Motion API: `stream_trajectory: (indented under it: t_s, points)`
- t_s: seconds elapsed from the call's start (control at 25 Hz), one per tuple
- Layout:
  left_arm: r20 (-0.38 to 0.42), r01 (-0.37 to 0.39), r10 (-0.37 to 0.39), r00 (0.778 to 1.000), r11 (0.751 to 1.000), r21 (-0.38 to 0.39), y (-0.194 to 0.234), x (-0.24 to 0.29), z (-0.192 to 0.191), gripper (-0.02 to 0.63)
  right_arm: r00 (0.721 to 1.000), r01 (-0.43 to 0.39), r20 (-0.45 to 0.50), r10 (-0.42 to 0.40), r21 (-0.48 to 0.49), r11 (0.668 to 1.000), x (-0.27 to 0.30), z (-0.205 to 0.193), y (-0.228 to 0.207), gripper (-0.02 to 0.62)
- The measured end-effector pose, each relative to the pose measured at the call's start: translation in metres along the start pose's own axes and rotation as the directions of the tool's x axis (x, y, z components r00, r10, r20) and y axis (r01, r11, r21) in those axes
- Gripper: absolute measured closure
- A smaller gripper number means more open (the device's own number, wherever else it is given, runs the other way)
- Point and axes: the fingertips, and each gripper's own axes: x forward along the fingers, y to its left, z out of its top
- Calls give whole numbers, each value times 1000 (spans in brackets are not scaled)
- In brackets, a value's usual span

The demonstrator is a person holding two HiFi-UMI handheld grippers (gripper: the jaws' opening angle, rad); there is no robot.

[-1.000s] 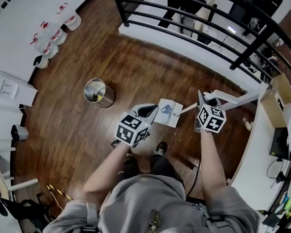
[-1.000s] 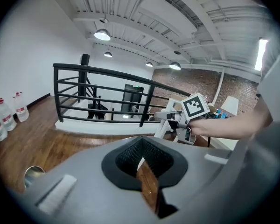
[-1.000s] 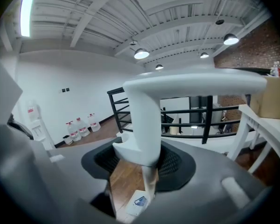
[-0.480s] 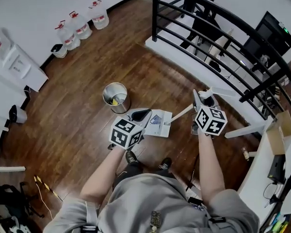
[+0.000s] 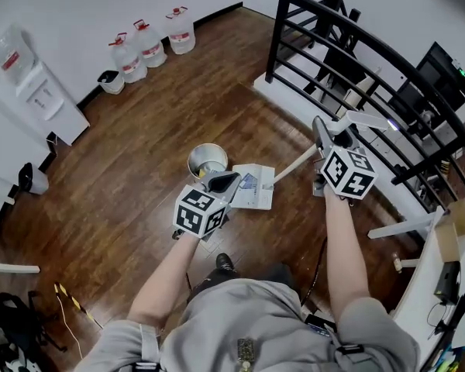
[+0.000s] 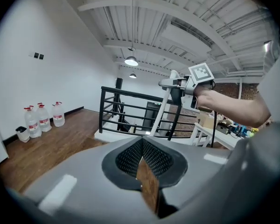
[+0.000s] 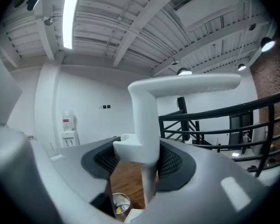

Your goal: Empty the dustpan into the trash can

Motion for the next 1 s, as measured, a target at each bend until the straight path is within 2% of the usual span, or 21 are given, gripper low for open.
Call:
stream_trajectory:
  t_s: [0.24, 0.44, 0.8, 1.0]
  points:
    - [34, -51, 51, 998, 999, -5, 47, -12, 18, 601, 998, -54, 36, 55, -22, 998, 54, 39, 43, 390]
    - [31, -106, 107, 994, 994, -28, 77, -6, 21, 601, 990, -115, 79, 117, -35, 993, 96, 66, 66, 390]
    - [4, -231, 232, 973, 970, -79, 134, -3, 25, 601, 981, -195, 13, 195, -37, 980, 163, 42, 89, 390]
    - [-18, -260, 259, 966, 960, -105, 143, 8, 19, 601, 985, -175, -12, 175, -17, 984, 188, 29, 82, 390]
